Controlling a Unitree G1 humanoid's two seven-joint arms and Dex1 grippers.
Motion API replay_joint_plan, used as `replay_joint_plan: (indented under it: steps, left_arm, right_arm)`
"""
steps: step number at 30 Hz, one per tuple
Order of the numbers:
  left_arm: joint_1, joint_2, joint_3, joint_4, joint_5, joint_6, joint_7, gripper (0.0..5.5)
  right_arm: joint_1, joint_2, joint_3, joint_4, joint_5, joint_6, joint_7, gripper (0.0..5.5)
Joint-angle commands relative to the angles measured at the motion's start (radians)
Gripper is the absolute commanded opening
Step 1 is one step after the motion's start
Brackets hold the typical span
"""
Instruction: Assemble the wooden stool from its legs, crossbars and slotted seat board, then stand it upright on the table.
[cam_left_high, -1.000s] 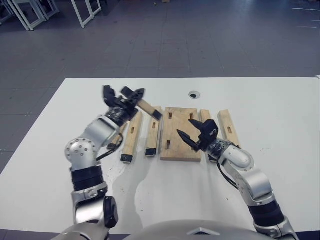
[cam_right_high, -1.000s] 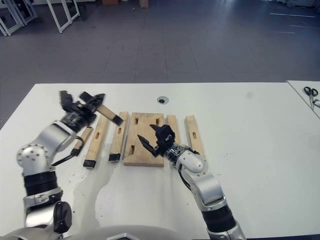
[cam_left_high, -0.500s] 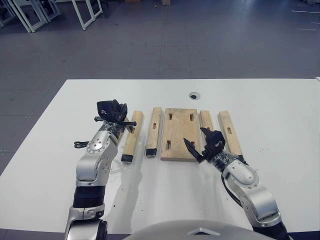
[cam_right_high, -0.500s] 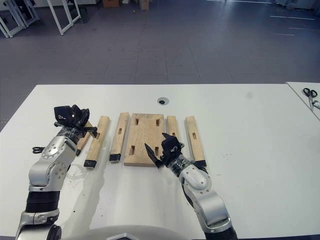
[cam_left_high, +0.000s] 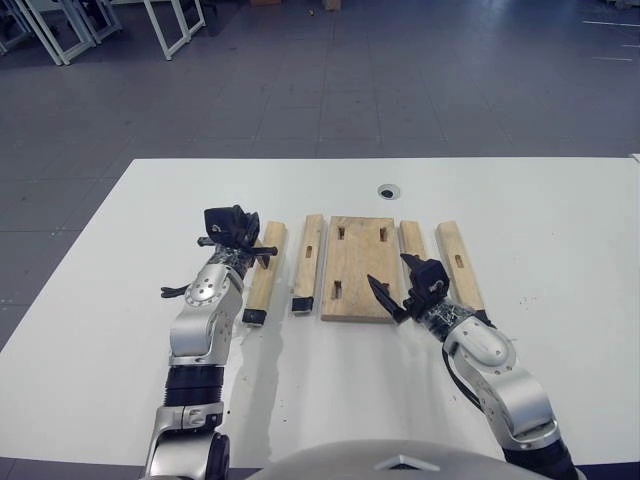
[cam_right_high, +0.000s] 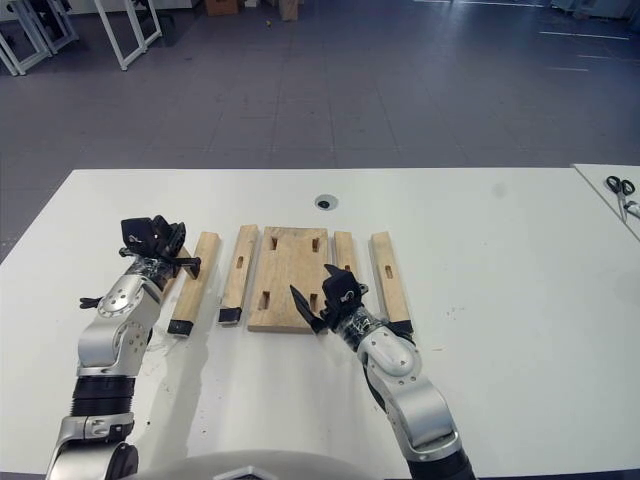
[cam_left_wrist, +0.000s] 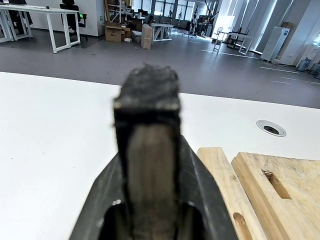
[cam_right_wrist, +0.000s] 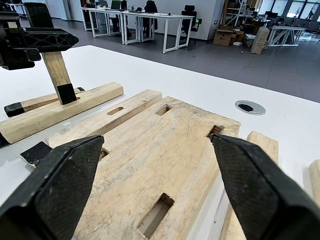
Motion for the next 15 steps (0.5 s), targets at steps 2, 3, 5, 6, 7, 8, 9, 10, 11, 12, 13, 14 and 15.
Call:
replay_joint_plan:
  steps: [2,3,5,6,7,8,9,10,11,12,13,14,15]
  left_arm:
    - [-0.026,-0.009,0.007,0.051,0.041,-0.022,-0.014,0.42]
    - [-0.025,-0.009,0.01,0.063,0.047,-0.03,-0.015,0.42]
    - [-0.024,-0.009,0.017,0.083,0.06,-0.043,-0.015,0.42]
    - [-0.024,-0.01,0.02,0.092,0.064,-0.049,-0.015,0.42]
    - [-0.024,-0.011,0.023,0.099,0.068,-0.055,-0.014,0.42]
    - [-0.023,-0.014,0.024,0.109,0.071,-0.062,-0.012,0.42]
    - [-0.022,-0.02,0.025,0.117,0.074,-0.068,-0.01,0.42]
    - [-0.017,-0.028,0.024,0.126,0.076,-0.074,-0.009,0.42]
    - [-0.011,-0.036,0.024,0.134,0.077,-0.083,-0.009,0.42]
    - [0.003,-0.047,0.021,0.146,0.079,-0.089,-0.01,0.42]
    - [0.018,-0.054,0.015,0.164,0.087,-0.091,-0.009,0.42]
    - [0.035,-0.056,0.006,0.19,0.104,-0.072,0.0,0.42]
    - [0.046,-0.055,0.0,0.213,0.115,-0.041,0.008,0.42]
  right_arm:
    - [-0.015,0.006,-0.004,0.006,-0.007,0.0,-0.002,3.95]
    - [-0.016,0.007,-0.004,0.008,-0.007,-0.002,-0.002,3.95]
    - [-0.017,0.008,-0.005,0.009,-0.009,-0.005,-0.001,3.95]
    - [-0.016,0.008,-0.005,0.01,-0.01,-0.006,-0.001,3.95]
    - [-0.016,0.008,-0.005,0.01,-0.01,-0.007,-0.002,3.95]
    - [-0.017,0.008,-0.005,0.009,-0.011,-0.007,-0.002,3.95]
    - [-0.017,0.009,-0.005,0.009,-0.012,-0.008,-0.002,3.95]
    - [-0.016,0.008,-0.004,0.008,-0.013,-0.009,-0.002,3.95]
    - [-0.016,0.008,-0.004,0.007,-0.014,-0.009,-0.002,3.95]
    - [-0.016,0.009,-0.004,0.006,-0.016,-0.009,-0.002,3.95]
    - [-0.015,0.01,-0.003,0.005,-0.017,-0.009,-0.002,3.95]
    - [-0.015,0.011,-0.003,0.005,-0.019,-0.01,-0.003,3.95]
    - [-0.016,0.012,-0.004,0.005,-0.02,-0.011,-0.003,3.95]
